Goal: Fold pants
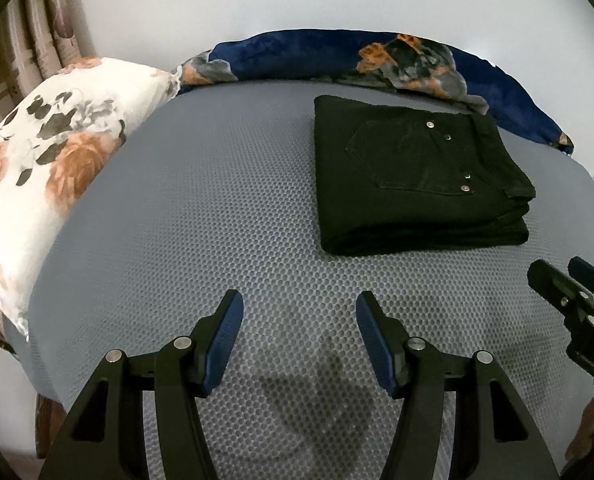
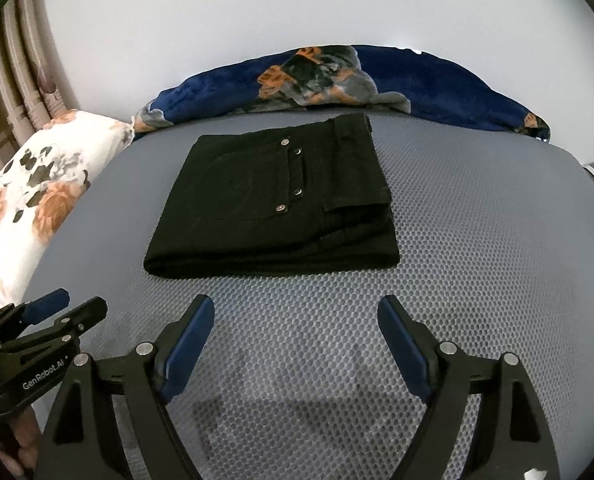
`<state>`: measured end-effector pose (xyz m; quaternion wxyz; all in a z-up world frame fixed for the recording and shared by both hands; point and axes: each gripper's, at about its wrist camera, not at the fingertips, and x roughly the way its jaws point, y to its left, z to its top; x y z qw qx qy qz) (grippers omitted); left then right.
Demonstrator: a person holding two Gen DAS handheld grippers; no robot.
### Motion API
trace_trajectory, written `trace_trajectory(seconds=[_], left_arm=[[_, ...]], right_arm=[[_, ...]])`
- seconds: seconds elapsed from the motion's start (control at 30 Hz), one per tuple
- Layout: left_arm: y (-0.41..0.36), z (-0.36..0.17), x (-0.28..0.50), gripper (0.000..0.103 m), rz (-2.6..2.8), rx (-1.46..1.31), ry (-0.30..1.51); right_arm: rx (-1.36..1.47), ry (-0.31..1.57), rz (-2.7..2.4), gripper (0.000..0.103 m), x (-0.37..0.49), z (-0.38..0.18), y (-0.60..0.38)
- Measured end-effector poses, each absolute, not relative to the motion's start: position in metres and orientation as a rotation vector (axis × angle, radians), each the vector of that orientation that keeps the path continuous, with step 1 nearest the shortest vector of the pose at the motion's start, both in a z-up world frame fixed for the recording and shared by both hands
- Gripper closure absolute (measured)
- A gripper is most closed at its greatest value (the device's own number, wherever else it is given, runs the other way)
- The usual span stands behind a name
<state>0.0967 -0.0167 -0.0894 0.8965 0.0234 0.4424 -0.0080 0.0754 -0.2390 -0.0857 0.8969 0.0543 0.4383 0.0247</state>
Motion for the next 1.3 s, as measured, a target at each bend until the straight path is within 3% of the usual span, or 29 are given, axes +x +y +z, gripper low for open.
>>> trace_trajectory(seconds=[1.3], left_arm=[[-0.0198,-0.0851,0.0894,0.043,-0.027,0.055,0.89]], right_arm=[[0.092,0.928,0.061,0.021,0.07,-0.0889,-0.2296]])
